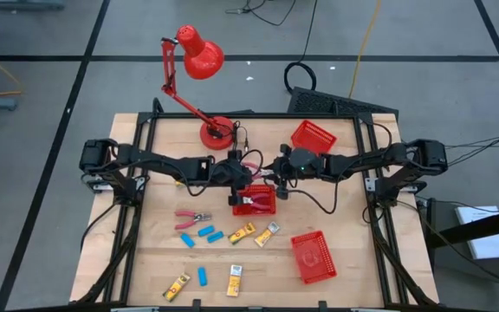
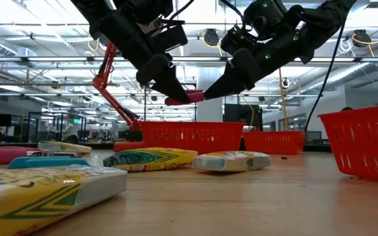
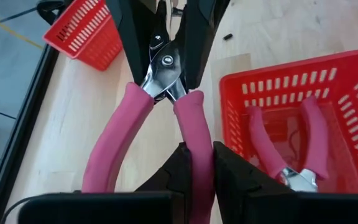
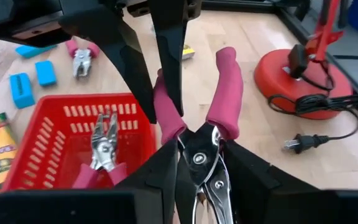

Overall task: Pick & Place School Supplies
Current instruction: Put the pink hole puncher into the middle red bin

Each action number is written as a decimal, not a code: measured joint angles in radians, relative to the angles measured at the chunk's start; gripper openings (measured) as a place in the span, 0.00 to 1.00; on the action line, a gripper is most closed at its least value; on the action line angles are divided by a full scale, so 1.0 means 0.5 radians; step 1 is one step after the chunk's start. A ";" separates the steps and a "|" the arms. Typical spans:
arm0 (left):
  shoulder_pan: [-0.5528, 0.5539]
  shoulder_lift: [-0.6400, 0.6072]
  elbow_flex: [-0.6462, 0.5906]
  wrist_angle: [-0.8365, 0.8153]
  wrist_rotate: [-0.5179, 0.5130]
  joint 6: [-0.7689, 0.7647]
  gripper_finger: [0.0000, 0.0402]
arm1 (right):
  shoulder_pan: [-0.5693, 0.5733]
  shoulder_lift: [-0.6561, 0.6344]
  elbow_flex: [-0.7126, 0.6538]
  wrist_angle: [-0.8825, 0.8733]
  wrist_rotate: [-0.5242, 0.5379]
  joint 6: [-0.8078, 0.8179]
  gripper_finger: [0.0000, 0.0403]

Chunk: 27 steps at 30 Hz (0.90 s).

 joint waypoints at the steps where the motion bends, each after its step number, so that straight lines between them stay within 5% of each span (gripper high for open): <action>1: -0.004 0.000 0.000 0.001 0.005 -0.002 0.10 | 0.003 0.000 0.000 -0.004 -0.014 0.001 0.24; 14: -0.080 0.000 -0.002 -0.016 0.013 -0.077 0.10 | 0.140 0.000 -0.001 -0.017 -0.011 0.062 0.24; 22: -0.217 -0.005 0.002 -0.036 0.037 -0.107 0.40 | 0.264 0.001 -0.001 -0.002 -0.039 0.086 0.24; 27: -0.292 -0.005 0.002 -0.063 0.013 -0.145 0.49 | 0.326 0.036 0.000 0.033 -0.004 0.157 0.24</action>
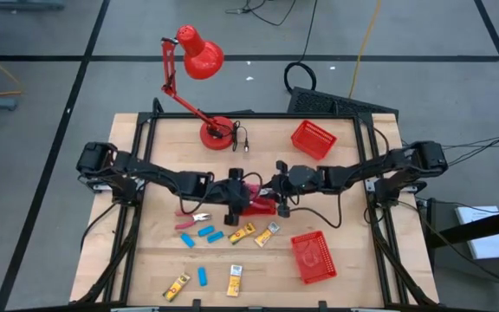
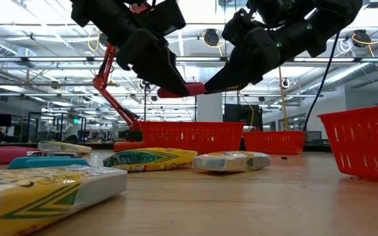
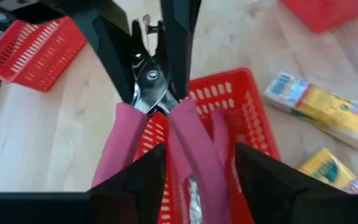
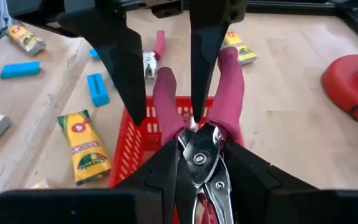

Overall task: Pick & Place School Supplies
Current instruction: Put the pink hole puncher into the middle red bin

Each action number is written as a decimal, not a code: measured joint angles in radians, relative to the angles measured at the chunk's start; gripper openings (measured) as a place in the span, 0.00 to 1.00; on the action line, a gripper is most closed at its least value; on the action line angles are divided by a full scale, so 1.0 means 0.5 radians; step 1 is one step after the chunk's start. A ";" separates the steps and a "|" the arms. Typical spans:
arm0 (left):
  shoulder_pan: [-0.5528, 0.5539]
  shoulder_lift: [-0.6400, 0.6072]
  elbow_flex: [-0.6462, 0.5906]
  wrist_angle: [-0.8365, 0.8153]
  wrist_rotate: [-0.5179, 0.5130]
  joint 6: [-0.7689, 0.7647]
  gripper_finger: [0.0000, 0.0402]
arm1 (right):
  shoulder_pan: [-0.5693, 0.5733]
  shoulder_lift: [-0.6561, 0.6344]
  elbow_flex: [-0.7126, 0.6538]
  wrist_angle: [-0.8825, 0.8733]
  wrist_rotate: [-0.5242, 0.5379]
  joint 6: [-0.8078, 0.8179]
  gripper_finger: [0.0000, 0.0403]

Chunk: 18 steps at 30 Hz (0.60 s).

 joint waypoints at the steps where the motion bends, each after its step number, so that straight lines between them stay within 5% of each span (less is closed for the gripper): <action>1: -0.015 0.000 0.000 -0.010 -0.007 0.012 0.50 | 0.011 0.014 0.000 0.002 0.006 0.008 0.24; 10: -0.118 -0.243 0.001 -0.415 -0.502 -0.119 0.57 | 0.023 0.252 0.001 0.143 -0.011 0.074 0.24; 18: -0.174 -0.555 -0.135 -0.624 -0.683 -0.329 0.58 | 0.017 0.292 0.001 0.166 0.001 0.089 0.24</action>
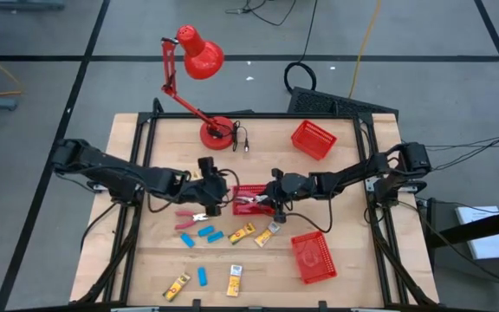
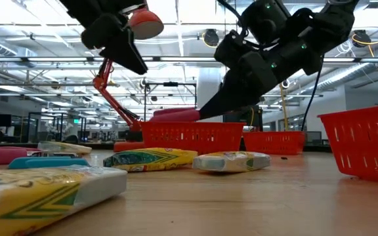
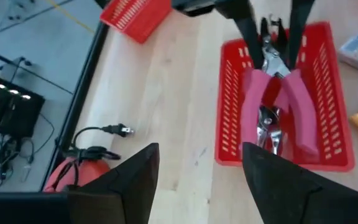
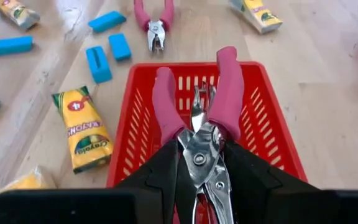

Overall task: Pick & Place School Supplies
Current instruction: Put the pink hole puncher into the middle red bin

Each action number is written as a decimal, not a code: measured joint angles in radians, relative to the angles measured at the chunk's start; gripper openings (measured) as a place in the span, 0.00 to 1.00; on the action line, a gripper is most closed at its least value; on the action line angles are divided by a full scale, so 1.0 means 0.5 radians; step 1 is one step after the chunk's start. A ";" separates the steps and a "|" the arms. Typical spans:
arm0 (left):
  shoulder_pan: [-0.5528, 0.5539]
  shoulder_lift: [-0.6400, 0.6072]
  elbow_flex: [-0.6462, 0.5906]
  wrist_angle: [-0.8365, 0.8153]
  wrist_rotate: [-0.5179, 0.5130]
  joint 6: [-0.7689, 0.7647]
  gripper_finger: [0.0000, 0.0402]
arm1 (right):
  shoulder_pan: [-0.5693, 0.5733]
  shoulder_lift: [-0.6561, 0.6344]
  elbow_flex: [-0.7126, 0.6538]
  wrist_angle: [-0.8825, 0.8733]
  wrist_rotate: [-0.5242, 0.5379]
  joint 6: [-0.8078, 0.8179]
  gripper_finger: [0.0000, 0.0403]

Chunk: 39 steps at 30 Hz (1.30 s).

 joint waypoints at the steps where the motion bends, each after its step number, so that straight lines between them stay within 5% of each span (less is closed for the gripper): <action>1: -0.001 -0.025 -0.028 0.008 -0.022 -0.027 0.58 | -0.004 -0.001 0.000 -0.016 0.005 0.000 0.24; 12: -0.002 -0.114 -0.316 0.141 -0.074 -0.211 0.58 | -0.033 -0.001 -0.001 -0.056 0.013 -0.031 0.25; 18: -0.008 -0.112 -0.331 0.164 -0.105 -0.249 0.58 | -0.043 -0.001 -0.001 -0.056 0.010 0.002 0.61; 21: -0.026 -0.112 -0.334 0.159 -0.163 -0.246 0.58 | -0.043 -0.001 -0.001 -0.050 0.014 0.002 0.69; 30: -0.185 -0.250 -0.335 -0.376 -0.195 -0.646 0.58 | 0.033 -0.002 -0.001 0.049 0.118 -0.085 0.63; 35: -0.329 -0.256 -0.334 -0.603 0.152 -0.988 0.58 | 0.100 -0.006 -0.001 0.102 0.165 -0.129 0.64; 39: -0.392 -0.123 -0.334 -0.700 0.226 -1.142 0.58 | 0.153 -0.047 -0.001 0.114 0.233 -0.193 0.66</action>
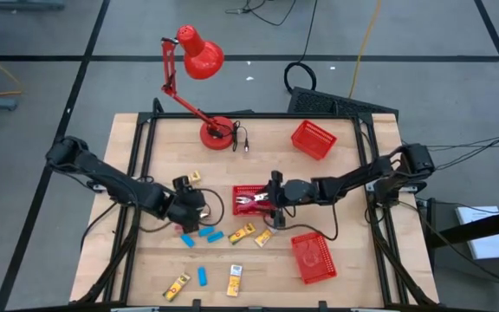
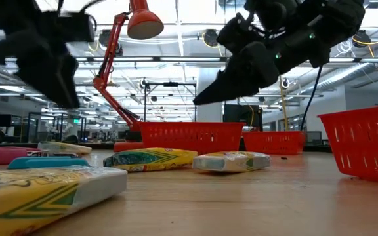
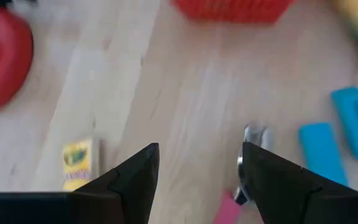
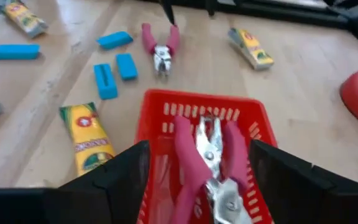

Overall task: Pick & Place School Supplies
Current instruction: Put the pink hole puncher into the middle red bin

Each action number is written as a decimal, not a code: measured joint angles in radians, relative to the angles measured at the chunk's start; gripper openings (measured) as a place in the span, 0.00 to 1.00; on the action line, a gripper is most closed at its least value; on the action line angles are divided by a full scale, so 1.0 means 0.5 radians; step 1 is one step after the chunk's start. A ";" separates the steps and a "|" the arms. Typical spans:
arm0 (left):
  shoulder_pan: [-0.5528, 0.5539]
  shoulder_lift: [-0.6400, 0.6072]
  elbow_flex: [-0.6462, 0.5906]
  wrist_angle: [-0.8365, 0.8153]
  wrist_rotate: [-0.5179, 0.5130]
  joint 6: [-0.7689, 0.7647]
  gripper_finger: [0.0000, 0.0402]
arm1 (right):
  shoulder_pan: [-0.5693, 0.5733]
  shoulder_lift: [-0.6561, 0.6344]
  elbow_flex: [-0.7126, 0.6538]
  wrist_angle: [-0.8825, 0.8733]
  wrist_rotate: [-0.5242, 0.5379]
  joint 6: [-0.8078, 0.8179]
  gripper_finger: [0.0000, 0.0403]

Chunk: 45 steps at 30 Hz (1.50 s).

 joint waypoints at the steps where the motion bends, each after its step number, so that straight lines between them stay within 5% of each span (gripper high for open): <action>1: -0.006 0.013 0.000 -0.063 0.002 -0.062 0.58 | 0.015 -0.011 0.000 -0.002 0.022 -0.012 0.66; 9: -0.007 0.157 -0.003 -0.372 0.228 -0.379 0.58 | 0.104 -0.045 0.001 -0.032 0.052 -0.041 0.64; 19: -0.040 0.149 -0.166 -0.362 0.393 -0.556 0.58 | 0.160 -0.044 0.001 -0.067 0.198 -0.127 0.64; 32: -0.019 0.153 -0.151 -0.372 0.247 -0.482 0.59 | 0.160 -0.044 0.001 -0.035 0.193 -0.168 0.64; 45: 0.008 0.151 -0.064 -0.372 0.386 -0.300 0.78 | 0.160 -0.044 0.001 -0.057 0.192 -0.153 0.64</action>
